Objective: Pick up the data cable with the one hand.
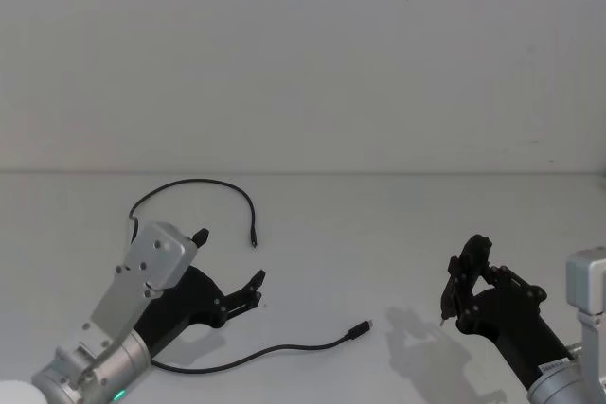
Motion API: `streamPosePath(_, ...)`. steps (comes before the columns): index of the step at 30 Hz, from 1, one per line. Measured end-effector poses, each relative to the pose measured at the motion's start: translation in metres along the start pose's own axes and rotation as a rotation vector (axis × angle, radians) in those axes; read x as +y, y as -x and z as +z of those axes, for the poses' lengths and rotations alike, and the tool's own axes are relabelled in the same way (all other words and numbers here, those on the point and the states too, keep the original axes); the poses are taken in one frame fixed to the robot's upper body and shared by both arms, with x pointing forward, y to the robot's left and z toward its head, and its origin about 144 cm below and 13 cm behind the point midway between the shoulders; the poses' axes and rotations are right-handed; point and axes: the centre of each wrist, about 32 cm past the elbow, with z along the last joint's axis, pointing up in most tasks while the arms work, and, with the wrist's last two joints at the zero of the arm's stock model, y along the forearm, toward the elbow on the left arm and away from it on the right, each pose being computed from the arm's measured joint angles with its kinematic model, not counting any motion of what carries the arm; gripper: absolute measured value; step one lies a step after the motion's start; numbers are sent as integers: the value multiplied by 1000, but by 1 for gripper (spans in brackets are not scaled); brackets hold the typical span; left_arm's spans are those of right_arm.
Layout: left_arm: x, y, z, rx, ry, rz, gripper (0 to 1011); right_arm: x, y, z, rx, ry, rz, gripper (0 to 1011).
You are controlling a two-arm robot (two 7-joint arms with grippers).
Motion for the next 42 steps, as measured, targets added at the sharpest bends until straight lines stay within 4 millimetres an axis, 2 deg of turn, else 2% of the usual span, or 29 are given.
streamPosePath(6,6,-17,1,-21,-31,-93,1001,0,0,0,0,0,0,263)
streamPosePath(11,8,-42,3,-38,-73,-176,1001,0,0,0,0,0,0,263)
streamPosePath(15,7,-60,8,-41,-106,-242,1001,0,0,0,0,0,0,263)
streamPosePath(23,0,-80,18,-22,-156,-325,1001,0,0,0,0,0,0,263)
streamPosePath(34,-13,-92,31,0,-227,-457,1001,0,0,0,0,0,0,263)
streamPosePath(42,-21,-94,31,2,-281,-501,1001,0,0,0,0,0,0,263)
